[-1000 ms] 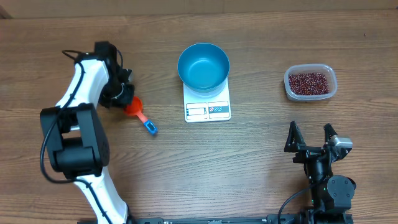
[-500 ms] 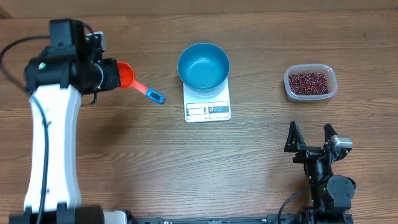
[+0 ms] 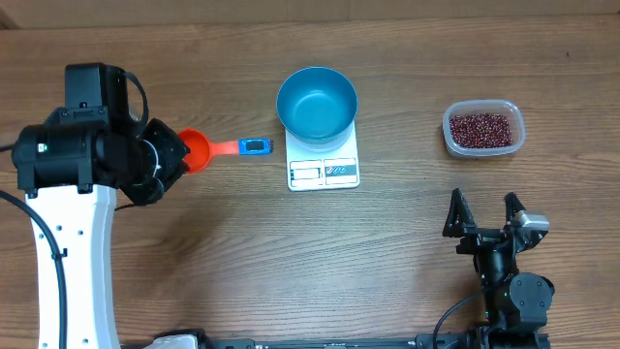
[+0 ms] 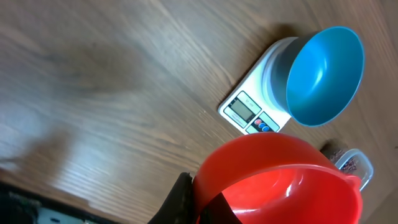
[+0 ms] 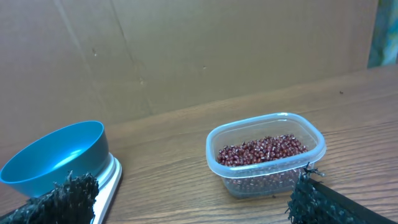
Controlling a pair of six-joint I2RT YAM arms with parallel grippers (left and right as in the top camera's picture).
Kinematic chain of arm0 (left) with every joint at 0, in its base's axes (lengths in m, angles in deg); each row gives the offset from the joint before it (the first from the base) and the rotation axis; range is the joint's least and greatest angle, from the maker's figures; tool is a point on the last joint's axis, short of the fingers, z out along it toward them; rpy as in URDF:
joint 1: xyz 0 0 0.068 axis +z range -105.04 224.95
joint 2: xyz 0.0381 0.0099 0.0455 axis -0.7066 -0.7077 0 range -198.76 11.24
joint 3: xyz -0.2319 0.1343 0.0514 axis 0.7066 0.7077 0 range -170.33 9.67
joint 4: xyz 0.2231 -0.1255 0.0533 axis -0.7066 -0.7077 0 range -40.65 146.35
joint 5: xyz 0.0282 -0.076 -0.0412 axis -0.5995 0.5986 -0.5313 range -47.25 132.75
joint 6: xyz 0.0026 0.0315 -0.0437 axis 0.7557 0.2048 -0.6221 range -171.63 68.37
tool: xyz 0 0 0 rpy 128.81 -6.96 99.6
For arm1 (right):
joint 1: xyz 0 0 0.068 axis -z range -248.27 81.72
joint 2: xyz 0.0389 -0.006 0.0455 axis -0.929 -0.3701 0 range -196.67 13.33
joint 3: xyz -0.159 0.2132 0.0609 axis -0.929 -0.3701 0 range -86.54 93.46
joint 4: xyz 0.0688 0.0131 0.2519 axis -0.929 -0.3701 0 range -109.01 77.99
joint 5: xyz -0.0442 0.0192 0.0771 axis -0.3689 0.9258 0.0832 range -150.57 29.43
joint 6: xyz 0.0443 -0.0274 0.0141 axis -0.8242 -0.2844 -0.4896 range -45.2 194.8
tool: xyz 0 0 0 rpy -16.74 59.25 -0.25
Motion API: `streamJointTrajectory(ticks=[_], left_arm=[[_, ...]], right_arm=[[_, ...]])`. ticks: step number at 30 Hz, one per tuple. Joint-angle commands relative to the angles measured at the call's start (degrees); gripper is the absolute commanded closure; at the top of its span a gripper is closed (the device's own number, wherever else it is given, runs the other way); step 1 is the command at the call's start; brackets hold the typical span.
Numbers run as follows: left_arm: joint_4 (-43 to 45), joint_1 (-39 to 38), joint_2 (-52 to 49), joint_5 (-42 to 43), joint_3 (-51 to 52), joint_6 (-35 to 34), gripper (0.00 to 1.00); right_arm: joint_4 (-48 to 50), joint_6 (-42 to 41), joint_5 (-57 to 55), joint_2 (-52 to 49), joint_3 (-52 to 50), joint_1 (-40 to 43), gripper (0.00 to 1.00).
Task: Scoop item into bowl and weigh 150g on scale
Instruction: 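Lift the red cup and carry it toward the scale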
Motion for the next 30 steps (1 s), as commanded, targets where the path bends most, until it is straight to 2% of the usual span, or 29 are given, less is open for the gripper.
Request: streamJointTrajectory(ticks=[1,21,30], left_arm=[[-0.35,-1.55,0.44,-0.28,-0.74,-4.13,0.96],[-0.28,-16.0,-0.31,-13.05,-0.74,-17.79,0.96],[0.15,-20.92,-1.86,-14.45,-0.74,-21.68,0.96]], right_arm=[[0.35,-0.07,-0.15,0.44,-0.61,-0.33,0.0],[0.35,-0.07,-0.13,0.44,-0.61,-0.33,0.0],[0.35,-0.07,-0.15,0.44,-0.61,-0.33,0.0]])
